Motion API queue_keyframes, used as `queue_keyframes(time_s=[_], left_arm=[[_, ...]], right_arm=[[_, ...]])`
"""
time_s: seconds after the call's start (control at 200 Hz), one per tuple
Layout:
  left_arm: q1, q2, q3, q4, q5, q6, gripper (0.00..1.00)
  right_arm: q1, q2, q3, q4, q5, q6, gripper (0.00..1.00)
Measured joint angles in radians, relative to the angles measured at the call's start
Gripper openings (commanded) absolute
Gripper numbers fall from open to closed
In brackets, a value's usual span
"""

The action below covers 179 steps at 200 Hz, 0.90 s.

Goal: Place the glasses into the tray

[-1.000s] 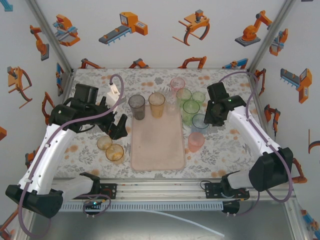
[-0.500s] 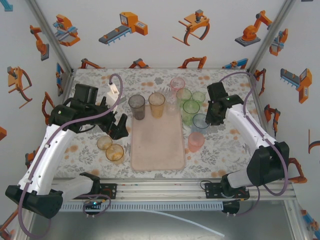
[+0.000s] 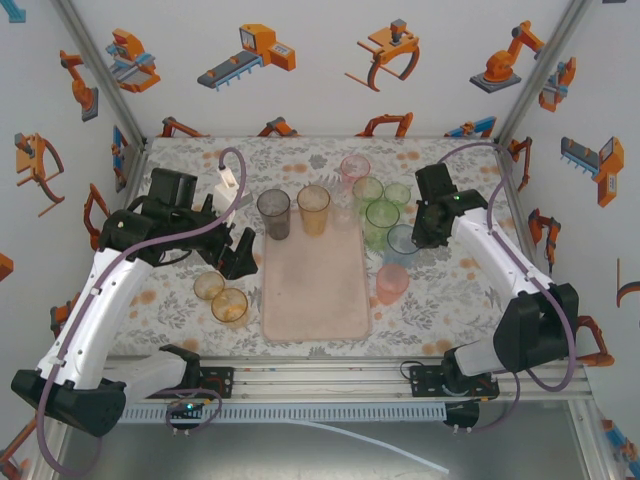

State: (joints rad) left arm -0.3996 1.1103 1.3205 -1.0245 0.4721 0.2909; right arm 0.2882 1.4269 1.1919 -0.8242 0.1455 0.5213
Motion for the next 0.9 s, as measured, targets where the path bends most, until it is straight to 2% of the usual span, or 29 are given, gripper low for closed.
queue_keyframes(time_s=[0.07, 0.896], left_arm=[[0.0, 0.001, 0.0, 0.0, 0.0, 0.0, 0.97], [0.0, 0.021, 0.001, 0.0, 0.0, -0.011, 0.97]], right_arm=[[0.0, 0.0, 0.0, 0.0, 0.0, 0.0, 0.0], [-0.033, -0.061, 0.0, -0.02, 0.0, -0.022, 0.0]])
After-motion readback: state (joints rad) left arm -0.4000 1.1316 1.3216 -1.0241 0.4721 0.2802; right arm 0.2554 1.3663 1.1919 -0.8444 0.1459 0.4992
